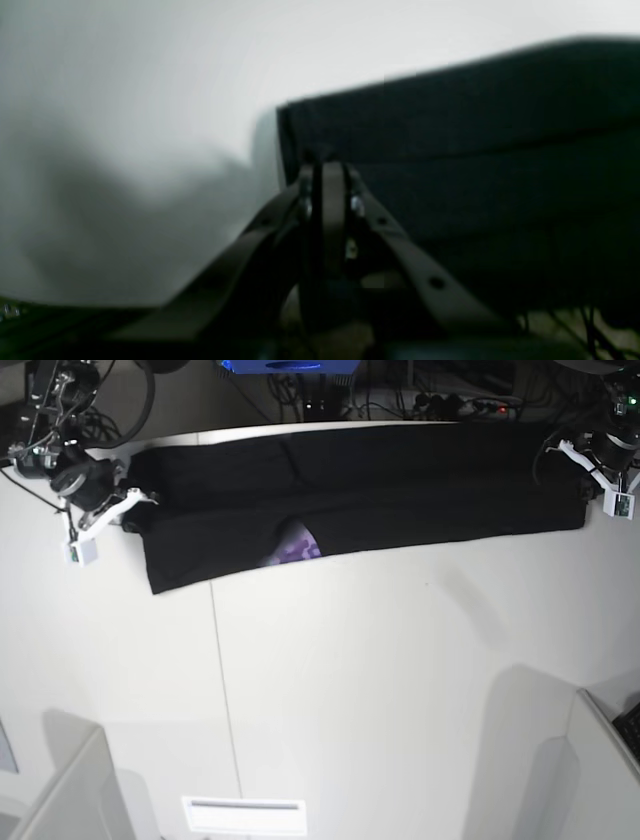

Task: Fold the T-shirt properly
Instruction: 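Release the hem corners onto the folded shirt, then grasp the folded strip's ends and pull it away from the robot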

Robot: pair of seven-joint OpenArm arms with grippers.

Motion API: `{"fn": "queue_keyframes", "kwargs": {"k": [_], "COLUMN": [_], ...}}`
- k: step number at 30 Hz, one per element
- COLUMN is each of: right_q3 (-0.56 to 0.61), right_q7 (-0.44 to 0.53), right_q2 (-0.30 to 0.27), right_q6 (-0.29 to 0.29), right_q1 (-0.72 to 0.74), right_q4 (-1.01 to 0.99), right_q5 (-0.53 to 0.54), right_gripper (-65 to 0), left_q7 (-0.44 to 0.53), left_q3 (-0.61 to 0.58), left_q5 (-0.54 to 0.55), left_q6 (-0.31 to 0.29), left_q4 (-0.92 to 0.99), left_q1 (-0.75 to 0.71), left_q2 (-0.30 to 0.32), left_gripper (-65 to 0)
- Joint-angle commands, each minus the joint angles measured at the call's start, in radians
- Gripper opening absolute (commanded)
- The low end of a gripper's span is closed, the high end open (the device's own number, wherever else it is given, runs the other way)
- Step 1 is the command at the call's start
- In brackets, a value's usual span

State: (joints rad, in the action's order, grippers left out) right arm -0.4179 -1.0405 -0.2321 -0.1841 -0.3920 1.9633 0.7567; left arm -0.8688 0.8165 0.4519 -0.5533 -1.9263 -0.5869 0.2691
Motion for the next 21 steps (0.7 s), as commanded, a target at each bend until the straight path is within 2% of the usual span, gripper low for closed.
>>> {"fn": "queue_keyframes", "kwargs": {"k": [1, 11, 17, 21], "right_q3": [-0.005, -0.003, -0.002, -0.005], "right_q7": [0.016, 0.016, 0.015, -0.036], "right_q2": [-0.011, -0.011, 0.004, 0.017], "right_q6": [-0.005, -0.005, -0.005, -0.005], "right_q1": [0.0, -0.002, -0.005, 0.001], "right_q4": [0.018, -0.002, -0.002, -0.002], "right_q5": [0.011, 0.004, 0.004, 0.004], "right_gripper": [-65.0, -65.0, -65.0, -65.0], "left_q7": [0.021, 0.021, 0.021, 0.021], "left_q3": [0.008, 0.005, 0.005, 0.011], "left_q5": [-0.005, 0.0, -0.008, -0.003], "left_q6": [0.005, 0.005, 0.005, 0.005], "left_q4": [-0.017, -0.009, -0.008, -0.008], "left_q1": [0.0, -0.043, -0.037, -0.037], "left_q2": [0.017, 0.012, -0.012, -0.014], "left_gripper": [-65.0, -65.0, -65.0, -65.0]}}
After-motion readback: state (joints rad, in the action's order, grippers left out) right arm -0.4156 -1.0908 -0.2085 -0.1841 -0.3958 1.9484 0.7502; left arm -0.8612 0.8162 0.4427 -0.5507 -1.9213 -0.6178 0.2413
